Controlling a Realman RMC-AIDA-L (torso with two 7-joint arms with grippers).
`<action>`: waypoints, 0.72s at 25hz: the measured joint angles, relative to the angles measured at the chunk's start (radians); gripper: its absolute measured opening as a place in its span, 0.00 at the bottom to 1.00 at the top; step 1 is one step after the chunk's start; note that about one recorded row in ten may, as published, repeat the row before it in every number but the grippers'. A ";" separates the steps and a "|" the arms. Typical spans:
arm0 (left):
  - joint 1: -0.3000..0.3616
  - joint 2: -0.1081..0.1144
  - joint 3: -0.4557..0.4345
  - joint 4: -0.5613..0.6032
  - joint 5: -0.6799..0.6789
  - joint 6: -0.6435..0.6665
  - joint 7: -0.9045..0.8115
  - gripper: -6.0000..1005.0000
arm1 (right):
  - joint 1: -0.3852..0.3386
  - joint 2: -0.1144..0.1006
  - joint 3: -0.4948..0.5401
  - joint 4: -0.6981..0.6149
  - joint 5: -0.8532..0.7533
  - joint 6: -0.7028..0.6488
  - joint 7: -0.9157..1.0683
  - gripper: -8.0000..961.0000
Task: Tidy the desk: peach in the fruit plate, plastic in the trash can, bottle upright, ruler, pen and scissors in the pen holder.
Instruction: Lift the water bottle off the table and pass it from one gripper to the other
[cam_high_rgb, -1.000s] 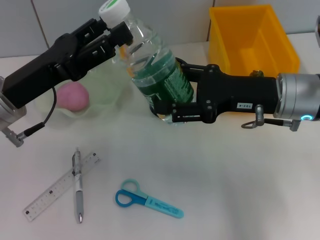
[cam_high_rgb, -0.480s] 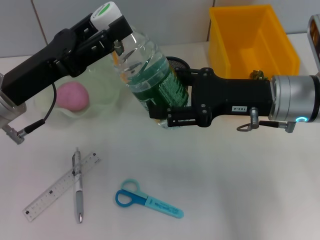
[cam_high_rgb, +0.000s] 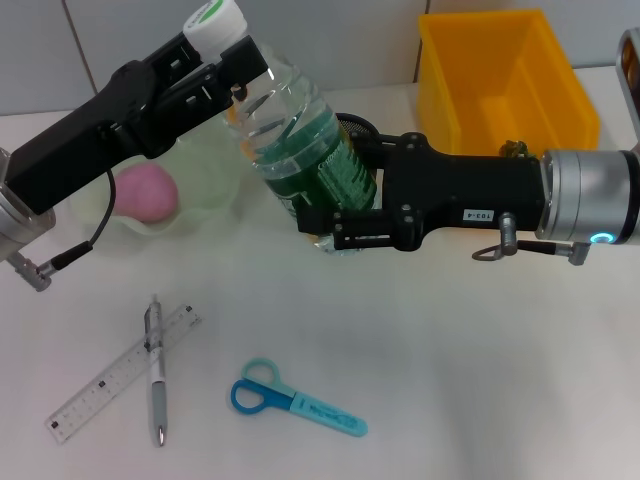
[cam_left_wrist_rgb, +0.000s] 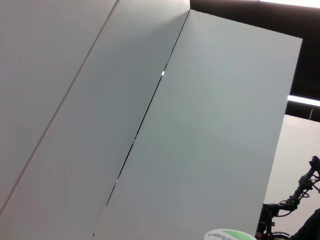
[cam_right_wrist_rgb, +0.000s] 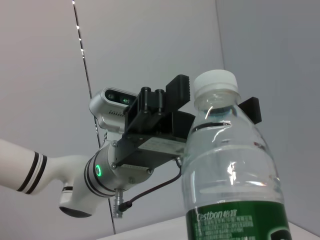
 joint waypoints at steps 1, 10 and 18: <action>0.000 0.000 0.000 -0.001 -0.001 0.000 0.000 0.70 | 0.004 -0.001 -0.002 0.004 0.000 0.000 0.000 0.78; 0.000 0.000 -0.001 -0.002 -0.006 0.000 0.001 0.63 | 0.008 -0.001 -0.002 0.008 0.000 0.000 0.000 0.78; 0.000 0.000 -0.001 -0.002 -0.006 0.000 0.004 0.58 | 0.009 -0.002 -0.001 0.008 0.000 0.000 0.000 0.78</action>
